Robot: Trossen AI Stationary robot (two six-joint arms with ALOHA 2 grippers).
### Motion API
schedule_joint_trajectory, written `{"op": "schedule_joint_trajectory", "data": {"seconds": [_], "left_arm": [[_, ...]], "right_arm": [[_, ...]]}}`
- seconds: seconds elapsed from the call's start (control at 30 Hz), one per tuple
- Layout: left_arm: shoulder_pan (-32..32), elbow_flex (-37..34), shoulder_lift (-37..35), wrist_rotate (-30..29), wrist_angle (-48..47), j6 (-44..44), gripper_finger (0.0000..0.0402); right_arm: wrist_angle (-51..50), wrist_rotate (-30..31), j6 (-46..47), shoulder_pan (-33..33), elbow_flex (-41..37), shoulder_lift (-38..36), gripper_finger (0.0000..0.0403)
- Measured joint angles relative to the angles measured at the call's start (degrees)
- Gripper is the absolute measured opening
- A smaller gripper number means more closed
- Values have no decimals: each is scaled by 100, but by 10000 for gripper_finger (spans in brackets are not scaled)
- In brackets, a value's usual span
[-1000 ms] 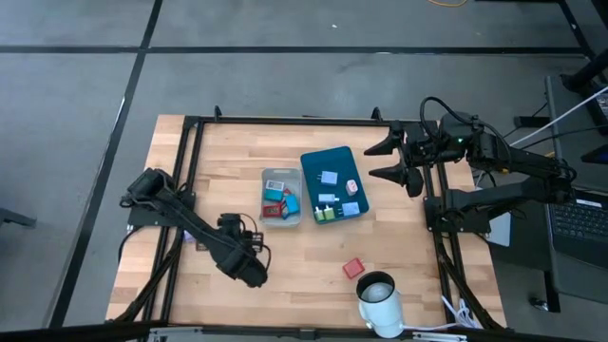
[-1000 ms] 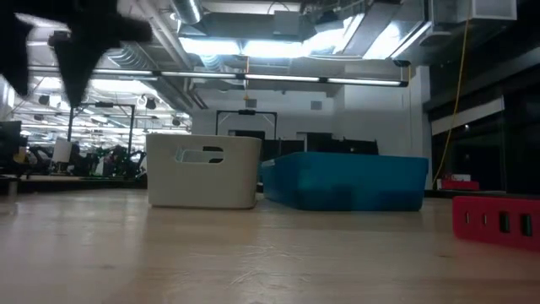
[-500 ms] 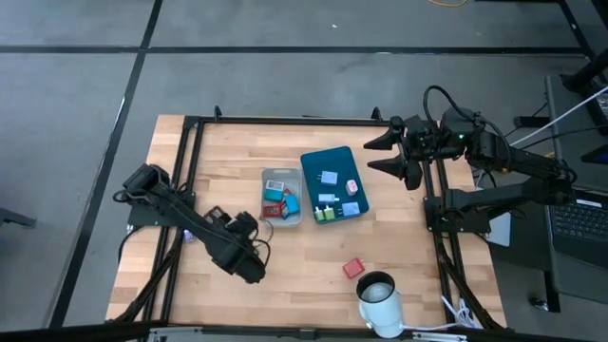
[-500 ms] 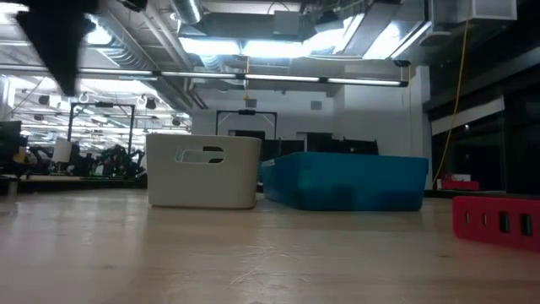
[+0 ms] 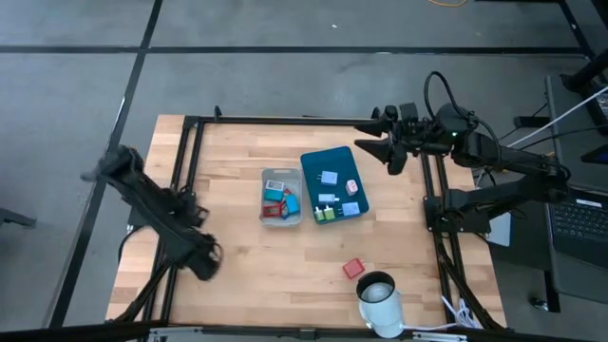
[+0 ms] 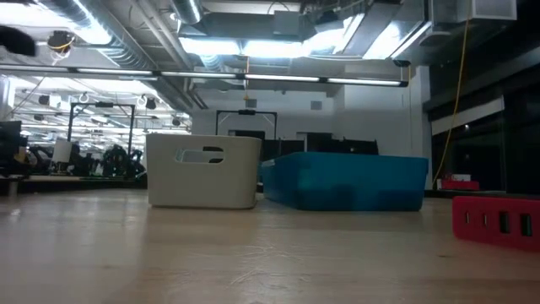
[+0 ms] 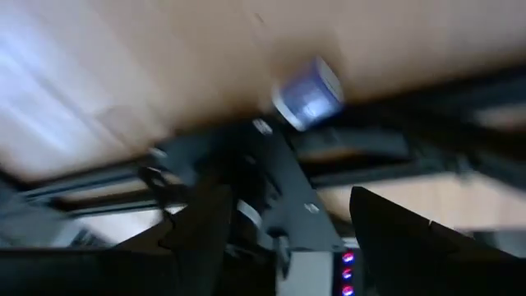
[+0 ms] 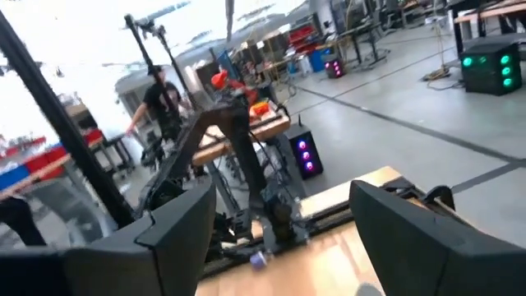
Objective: Pick & Place Office items
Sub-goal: Put the violet charger adapter into the blue bin
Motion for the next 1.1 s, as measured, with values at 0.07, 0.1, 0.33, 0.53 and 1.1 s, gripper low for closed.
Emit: {"op": "schedule_joint_trajectory", "data": {"seconds": [0.07, 0.1, 0.33, 0.53, 1.1], "left_arm": [[-239, -187, -599, 288, -26, -135, 243], [-351, -204, -873, 385, -26, -145, 243], [-777, -202, -2264, 530, -5, 373, 258], [-775, -202, -2538, 734, 18, 1592, 294], [-709, -888, -2354, 560, 1472, 2775, 284]], "right_arm": [[127, 6, 170, 0, 0, 99, 284], [198, 8, 238, 0, 0, 157, 284], [451, 16, 379, 38, 0, 466, 284], [445, 52, 503, 39, 0, 637, 284], [822, 52, 303, 39, 0, 758, 284]]}}
